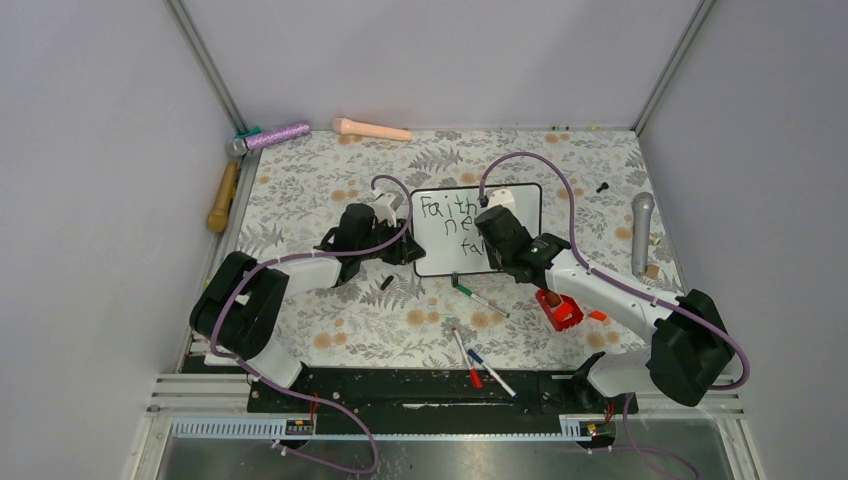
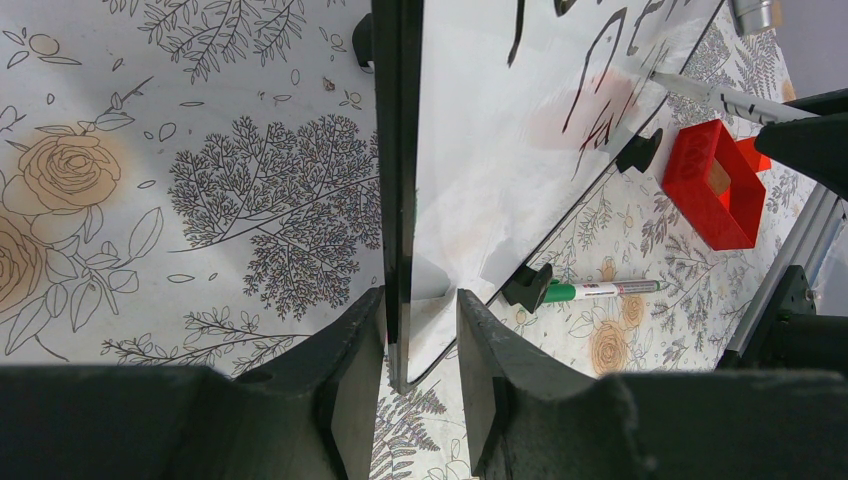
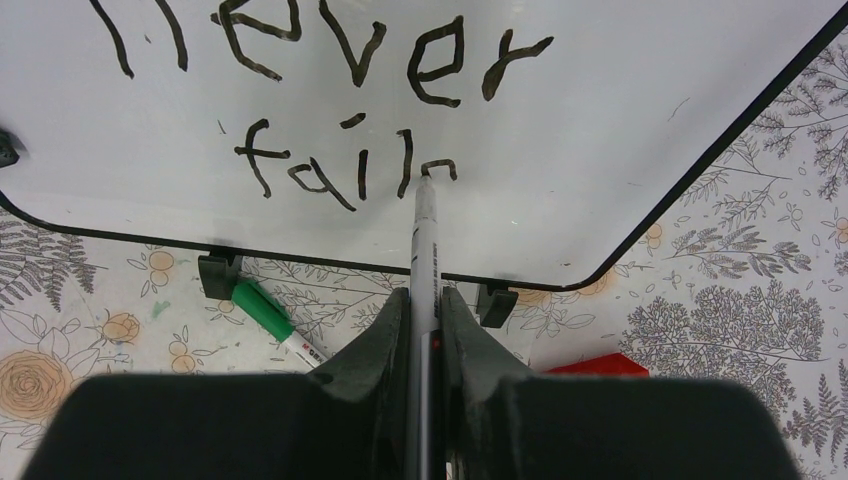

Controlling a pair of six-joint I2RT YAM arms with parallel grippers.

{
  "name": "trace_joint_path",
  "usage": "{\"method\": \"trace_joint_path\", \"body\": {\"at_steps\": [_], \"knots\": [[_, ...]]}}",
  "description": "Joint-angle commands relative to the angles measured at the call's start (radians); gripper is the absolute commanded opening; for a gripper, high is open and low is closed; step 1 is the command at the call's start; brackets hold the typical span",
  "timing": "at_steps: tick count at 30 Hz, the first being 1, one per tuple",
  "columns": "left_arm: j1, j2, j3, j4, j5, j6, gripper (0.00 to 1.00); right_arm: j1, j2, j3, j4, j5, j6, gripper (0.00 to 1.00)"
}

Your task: Write a sentence on the whiteboard

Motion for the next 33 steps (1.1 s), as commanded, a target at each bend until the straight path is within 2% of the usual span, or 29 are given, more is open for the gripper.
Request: {"method": "trace_joint_path", "body": {"at_steps": [1, 16, 33], "knots": [[-0.001, -0.031, 0.025, 0.034, -0.006, 0.02, 0.32, -0.013, -0.024, -0.009, -0.006, 0.052, 0.009, 0.0], [-0.001, -0.029, 0.025, 0.034, -0.005, 0.02, 0.32, -0.023, -0.034, -0.017, -0.019, 0.068, 0.018, 0.0], [-0.002, -0.027, 0.027, 0.035, -0.006, 0.02, 0.32, -0.023, -0.026, -0.034, -0.027, -0.001, 0.021, 0.0]]}}
